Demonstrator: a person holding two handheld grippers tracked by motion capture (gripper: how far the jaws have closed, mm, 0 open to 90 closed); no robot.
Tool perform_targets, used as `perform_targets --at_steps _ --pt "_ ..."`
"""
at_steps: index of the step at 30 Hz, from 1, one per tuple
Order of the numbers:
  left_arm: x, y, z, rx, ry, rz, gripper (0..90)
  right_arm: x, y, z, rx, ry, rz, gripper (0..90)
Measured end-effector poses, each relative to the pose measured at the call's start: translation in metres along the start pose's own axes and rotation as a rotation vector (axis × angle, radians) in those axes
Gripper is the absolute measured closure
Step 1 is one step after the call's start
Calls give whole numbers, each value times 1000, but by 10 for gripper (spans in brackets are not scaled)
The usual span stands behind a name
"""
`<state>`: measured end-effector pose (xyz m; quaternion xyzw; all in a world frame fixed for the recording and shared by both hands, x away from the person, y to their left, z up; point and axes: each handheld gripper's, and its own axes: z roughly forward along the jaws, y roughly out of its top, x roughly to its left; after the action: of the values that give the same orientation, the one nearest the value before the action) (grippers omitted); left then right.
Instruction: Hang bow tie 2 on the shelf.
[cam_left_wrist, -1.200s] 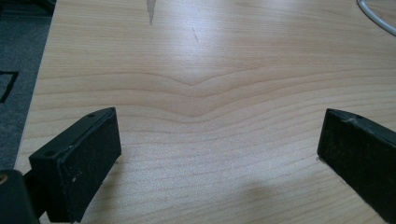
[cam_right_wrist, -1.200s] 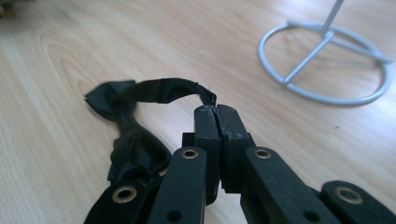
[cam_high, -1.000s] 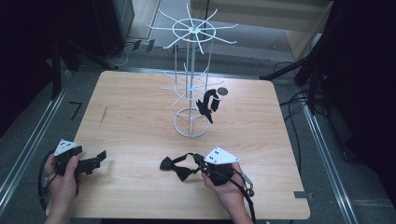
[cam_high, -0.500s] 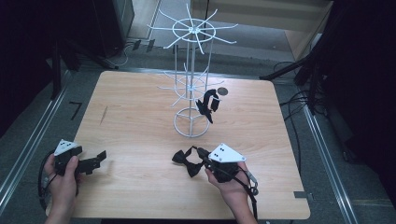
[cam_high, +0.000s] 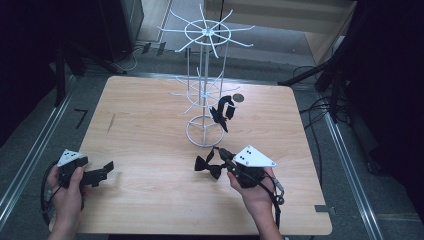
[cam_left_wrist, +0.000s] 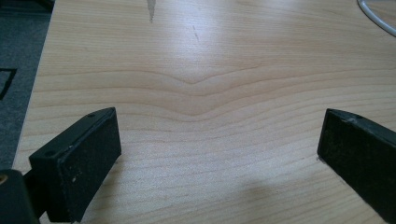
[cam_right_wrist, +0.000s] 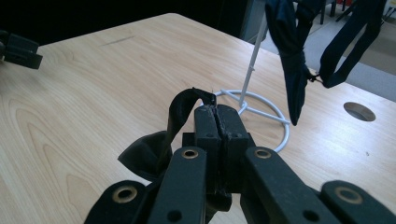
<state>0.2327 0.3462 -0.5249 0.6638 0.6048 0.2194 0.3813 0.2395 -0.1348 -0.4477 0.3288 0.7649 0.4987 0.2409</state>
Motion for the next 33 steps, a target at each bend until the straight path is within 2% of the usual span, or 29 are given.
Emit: perform_targets --at_steps 7,16,33 --pt "0 0 0 4 -1 1 0 -4 11 -4 -29 -12 3 898" --pt "0 0 0 6 -3 3 0 -9 29 -7 -58 -28 -18 898" --pt "0 0 0 6 -3 4 0 -11 53 -5 -86 -35 -37 898"
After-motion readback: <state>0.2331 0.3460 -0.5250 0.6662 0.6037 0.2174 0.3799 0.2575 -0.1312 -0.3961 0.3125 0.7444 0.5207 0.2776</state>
